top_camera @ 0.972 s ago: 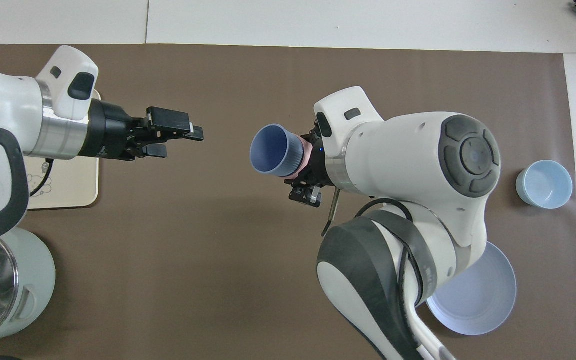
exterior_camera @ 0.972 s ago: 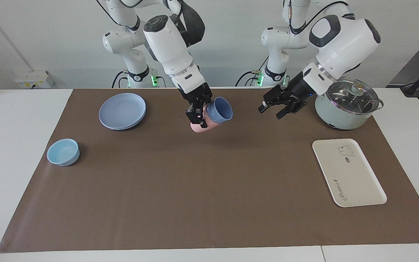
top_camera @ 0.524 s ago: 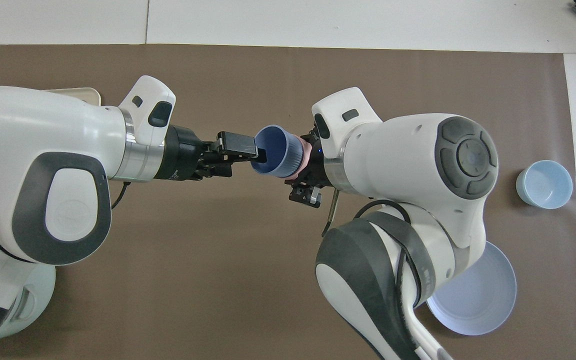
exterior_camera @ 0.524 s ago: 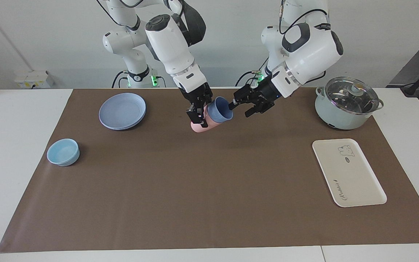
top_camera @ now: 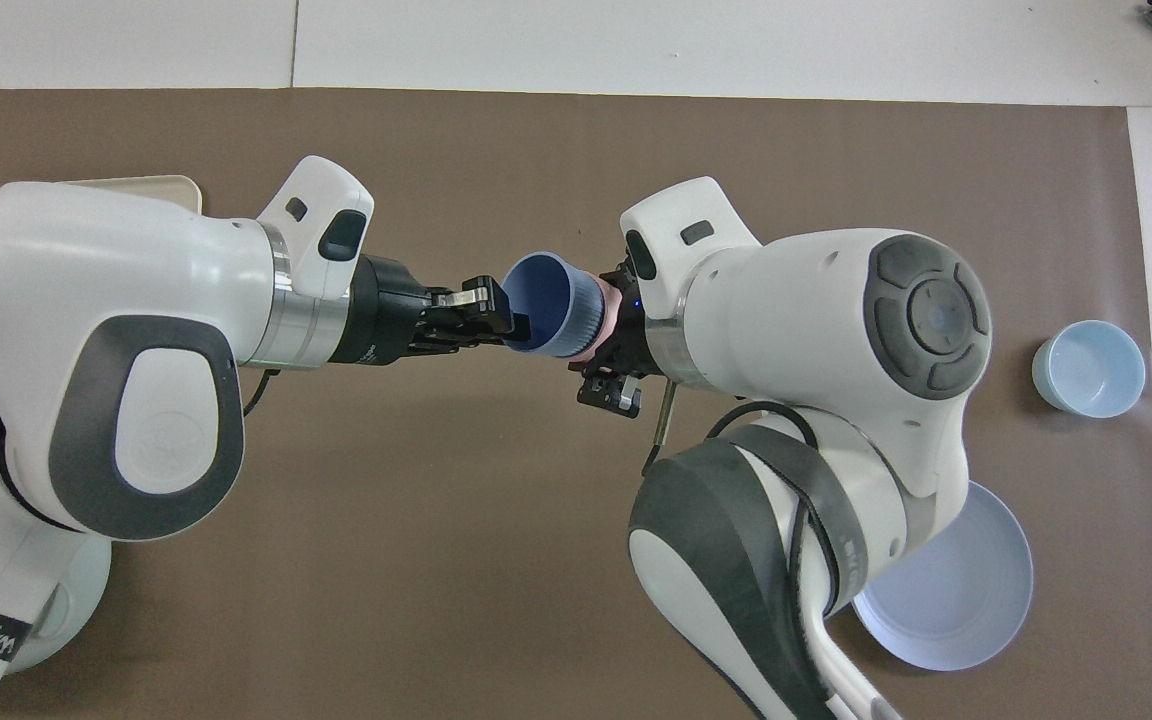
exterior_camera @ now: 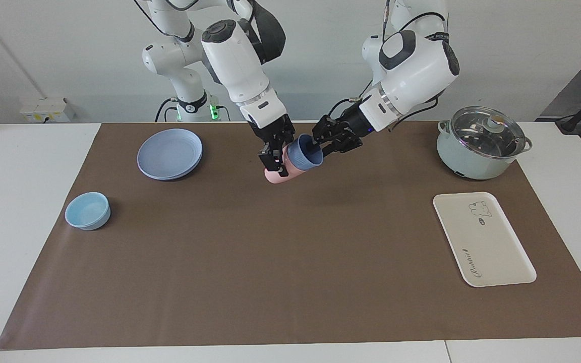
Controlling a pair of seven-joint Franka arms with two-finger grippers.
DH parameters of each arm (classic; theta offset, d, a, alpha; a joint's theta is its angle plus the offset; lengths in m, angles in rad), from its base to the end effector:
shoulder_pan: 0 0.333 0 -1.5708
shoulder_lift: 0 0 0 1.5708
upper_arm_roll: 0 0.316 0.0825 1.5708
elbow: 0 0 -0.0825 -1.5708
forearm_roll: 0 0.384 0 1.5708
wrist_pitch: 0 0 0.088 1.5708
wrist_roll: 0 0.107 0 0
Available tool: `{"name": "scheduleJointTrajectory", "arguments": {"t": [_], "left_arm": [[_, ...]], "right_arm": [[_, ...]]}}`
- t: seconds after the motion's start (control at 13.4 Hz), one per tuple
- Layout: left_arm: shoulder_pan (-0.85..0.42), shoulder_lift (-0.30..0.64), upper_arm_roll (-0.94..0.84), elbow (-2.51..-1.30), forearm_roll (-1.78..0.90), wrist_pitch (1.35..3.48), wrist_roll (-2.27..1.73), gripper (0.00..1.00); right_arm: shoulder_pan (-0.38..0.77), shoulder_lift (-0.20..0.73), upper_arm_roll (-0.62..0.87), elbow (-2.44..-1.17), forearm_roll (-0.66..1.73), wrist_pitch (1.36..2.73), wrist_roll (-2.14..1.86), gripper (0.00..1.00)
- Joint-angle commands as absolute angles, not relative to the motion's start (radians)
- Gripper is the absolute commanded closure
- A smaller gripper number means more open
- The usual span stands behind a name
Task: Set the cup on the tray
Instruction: 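Pull the blue cup out with the left gripper toward the tray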
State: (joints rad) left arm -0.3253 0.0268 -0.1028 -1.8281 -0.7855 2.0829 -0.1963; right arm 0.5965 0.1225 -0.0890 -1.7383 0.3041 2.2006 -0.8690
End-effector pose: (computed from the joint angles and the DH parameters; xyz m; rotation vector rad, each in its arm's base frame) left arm 0.5284 -0.2794 0.5482 2.3828 0.1063 -0.0228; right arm 0.5452 0.3180 0.5359 -2.3522 -1.6817 -0.5575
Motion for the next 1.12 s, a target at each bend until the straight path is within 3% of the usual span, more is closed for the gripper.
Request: {"name": "scheduleJointTrajectory", "arguments": {"t": [0.0, 0.37, 0.67, 1.05], "left_arm": [[-0.344, 0.002, -0.092, -1.864, -0.793, 2.121, -0.189, 1.0], [-0.318, 0.031, -0.081, -1.775, -0.792, 2.105, -0.201, 1.0], [-0.189, 0.031, -0.08, -1.712, -0.567, 1.978, -0.189, 1.0], [-0.003, 0.018, -0.075, -1.752, -0.35, 1.977, -0.047, 1.0]], "right_arm": [[0.595, 0.115, -0.091, -1.733, 0.279, 2.204, -0.847, 1.0], [0.595, 0.115, -0.091, -1.735, 0.279, 2.207, -0.847, 1.0], [0.594, 0.115, -0.092, -1.733, 0.279, 2.212, -0.847, 1.0], [0.554, 0.117, -0.1, -1.739, 0.296, 2.218, -0.859, 1.0]]}}
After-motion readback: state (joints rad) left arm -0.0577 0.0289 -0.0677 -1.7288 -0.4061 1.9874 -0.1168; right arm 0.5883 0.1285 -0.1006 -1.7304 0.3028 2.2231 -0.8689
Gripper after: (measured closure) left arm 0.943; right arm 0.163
